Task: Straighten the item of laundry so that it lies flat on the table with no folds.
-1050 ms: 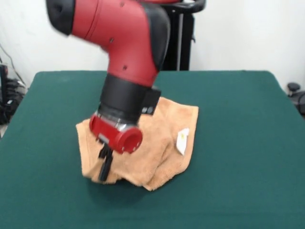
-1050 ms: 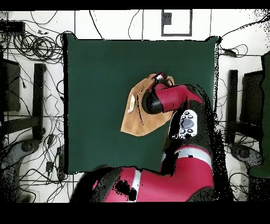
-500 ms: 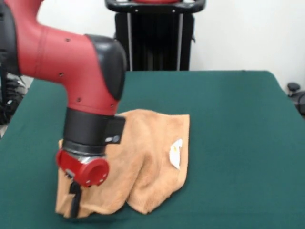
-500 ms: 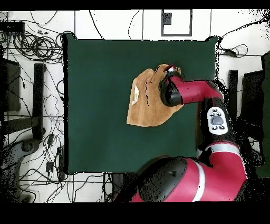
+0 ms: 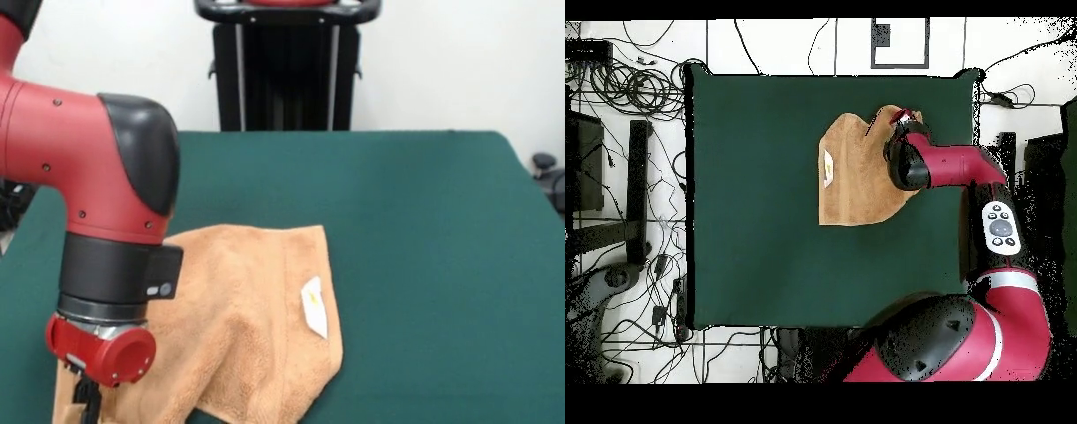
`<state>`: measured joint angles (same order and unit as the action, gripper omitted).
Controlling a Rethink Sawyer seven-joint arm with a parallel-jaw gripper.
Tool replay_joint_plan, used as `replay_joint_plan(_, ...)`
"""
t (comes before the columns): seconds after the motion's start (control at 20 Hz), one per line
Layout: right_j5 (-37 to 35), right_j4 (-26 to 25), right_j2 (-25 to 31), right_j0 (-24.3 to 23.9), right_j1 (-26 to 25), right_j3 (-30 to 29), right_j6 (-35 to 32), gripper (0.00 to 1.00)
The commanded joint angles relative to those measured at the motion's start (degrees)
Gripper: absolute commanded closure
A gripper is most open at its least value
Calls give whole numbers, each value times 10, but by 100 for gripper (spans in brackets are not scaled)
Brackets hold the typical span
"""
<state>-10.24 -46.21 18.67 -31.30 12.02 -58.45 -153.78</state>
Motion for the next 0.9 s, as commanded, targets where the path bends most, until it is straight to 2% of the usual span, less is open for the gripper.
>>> replay_joint_plan(0.05, -35, -36, 61, 24, -37, 14, 145, 100)
replay_joint_plan(0.2, -48, -15, 27, 50, -25, -6, 100, 100)
replay_joint_plan(0.45, -100, 31, -107, 165, 21, -46, -77, 100)
replay_joint_plan(0.5, -92, 35, -121, 174, 19, -44, -89, 100)
replay_joint_plan(0.55, -61, 43, -162, 197, 8, -32, -106, 0)
replay_joint_plan(0.7, -45, 46, -173, 202, -1, -28, -112, 0)
replay_joint_plan(0.75, -22, 51, -200, 217, -8, -19, -138, 0)
replay_joint_plan(0.9, -25, 81, -183, 204, 5, -37, -98, 0)
